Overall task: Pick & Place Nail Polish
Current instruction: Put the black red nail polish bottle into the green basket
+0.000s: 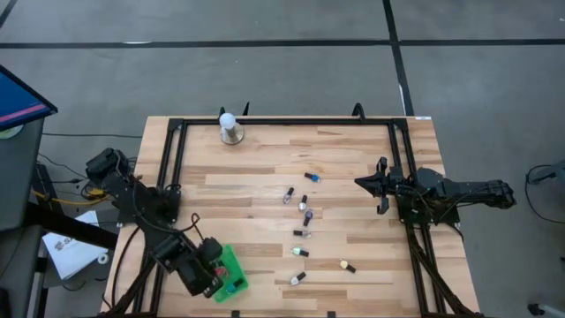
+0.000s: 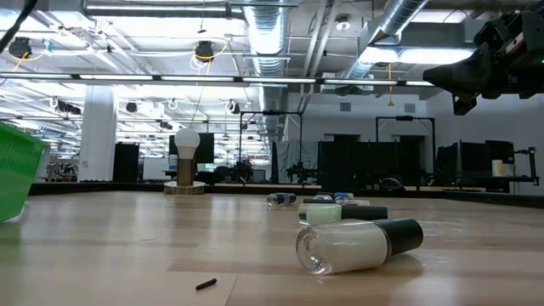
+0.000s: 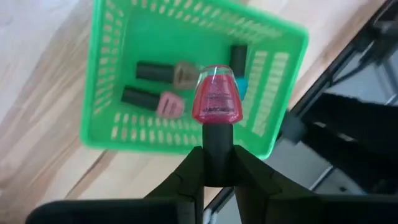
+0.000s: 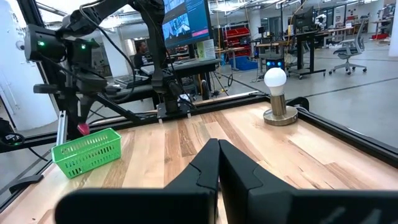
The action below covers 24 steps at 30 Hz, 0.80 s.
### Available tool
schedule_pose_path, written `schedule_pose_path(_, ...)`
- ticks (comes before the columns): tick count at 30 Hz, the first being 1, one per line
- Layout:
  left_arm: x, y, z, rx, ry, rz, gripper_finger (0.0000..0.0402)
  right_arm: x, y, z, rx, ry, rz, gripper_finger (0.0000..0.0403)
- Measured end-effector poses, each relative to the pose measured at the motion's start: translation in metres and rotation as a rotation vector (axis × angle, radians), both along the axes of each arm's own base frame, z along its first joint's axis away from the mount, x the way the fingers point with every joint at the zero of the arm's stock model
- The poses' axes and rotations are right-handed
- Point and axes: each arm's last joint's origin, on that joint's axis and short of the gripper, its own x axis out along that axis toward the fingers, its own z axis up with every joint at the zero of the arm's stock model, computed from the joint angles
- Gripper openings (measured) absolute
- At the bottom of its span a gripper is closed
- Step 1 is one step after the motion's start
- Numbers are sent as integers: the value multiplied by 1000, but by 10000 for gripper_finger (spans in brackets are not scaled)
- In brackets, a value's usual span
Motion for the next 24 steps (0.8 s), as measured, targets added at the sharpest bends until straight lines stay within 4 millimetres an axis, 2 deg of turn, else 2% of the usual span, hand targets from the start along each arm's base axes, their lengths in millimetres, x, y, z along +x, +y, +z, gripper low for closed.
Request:
schedule_pose_path(10,26,26,-3,-40,6,108,49,0,0,0,3,0,0,0)
schedule_pose_path(24,27,28,-4,-139,105,105,49,0,0,0,2,0,0,0)
